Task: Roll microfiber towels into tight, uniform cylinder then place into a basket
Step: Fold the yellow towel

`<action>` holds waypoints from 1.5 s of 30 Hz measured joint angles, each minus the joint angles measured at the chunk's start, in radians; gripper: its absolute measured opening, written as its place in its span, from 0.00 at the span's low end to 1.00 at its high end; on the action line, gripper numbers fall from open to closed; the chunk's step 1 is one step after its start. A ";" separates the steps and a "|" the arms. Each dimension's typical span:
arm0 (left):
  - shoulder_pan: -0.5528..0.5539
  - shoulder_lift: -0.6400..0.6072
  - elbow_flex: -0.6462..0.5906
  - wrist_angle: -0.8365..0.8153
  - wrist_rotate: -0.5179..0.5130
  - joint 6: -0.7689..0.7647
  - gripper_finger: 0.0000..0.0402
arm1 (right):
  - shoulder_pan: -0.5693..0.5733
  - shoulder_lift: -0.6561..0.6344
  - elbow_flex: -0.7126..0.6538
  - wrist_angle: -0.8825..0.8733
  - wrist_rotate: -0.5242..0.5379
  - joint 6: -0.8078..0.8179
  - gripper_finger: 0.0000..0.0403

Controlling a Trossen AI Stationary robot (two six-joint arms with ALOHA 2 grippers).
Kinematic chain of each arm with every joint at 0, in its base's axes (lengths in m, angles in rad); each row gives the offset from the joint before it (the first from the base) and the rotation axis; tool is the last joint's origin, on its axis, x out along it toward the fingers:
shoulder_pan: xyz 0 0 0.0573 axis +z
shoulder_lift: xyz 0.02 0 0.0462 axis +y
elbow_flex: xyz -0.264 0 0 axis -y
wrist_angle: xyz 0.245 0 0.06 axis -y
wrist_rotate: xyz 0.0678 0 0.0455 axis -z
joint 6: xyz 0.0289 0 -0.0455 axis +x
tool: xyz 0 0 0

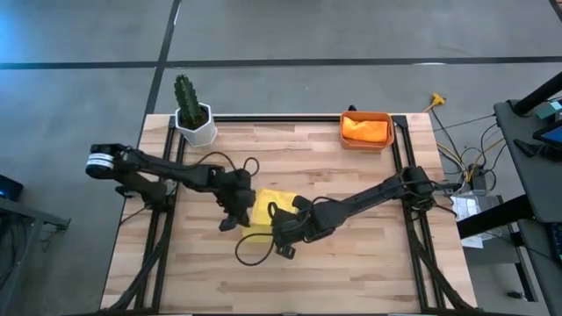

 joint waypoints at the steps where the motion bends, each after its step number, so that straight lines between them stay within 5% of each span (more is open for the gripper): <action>1: 0.006 0.015 0.001 0.022 0.000 -0.004 0.00 | -0.004 0.000 -0.011 -0.006 0.000 -0.006 0.03; 13: 0.060 0.104 0.142 0.000 0.000 0.005 0.00 | -0.032 -0.013 -0.048 -0.126 0.023 -0.041 0.03; 32: 0.092 -0.131 0.190 -0.139 0.043 0.023 0.00 | -0.026 -0.224 -0.073 -0.097 0.048 -0.159 0.03; 40: 0.043 -0.029 0.158 -0.153 0.089 0.003 0.00 | -0.014 -0.182 -0.191 0.012 -0.195 -0.037 0.03; 45: -0.003 0.014 0.139 -0.149 0.126 -0.003 0.00 | 0.004 -0.185 -0.192 0.067 -0.169 -0.032 0.03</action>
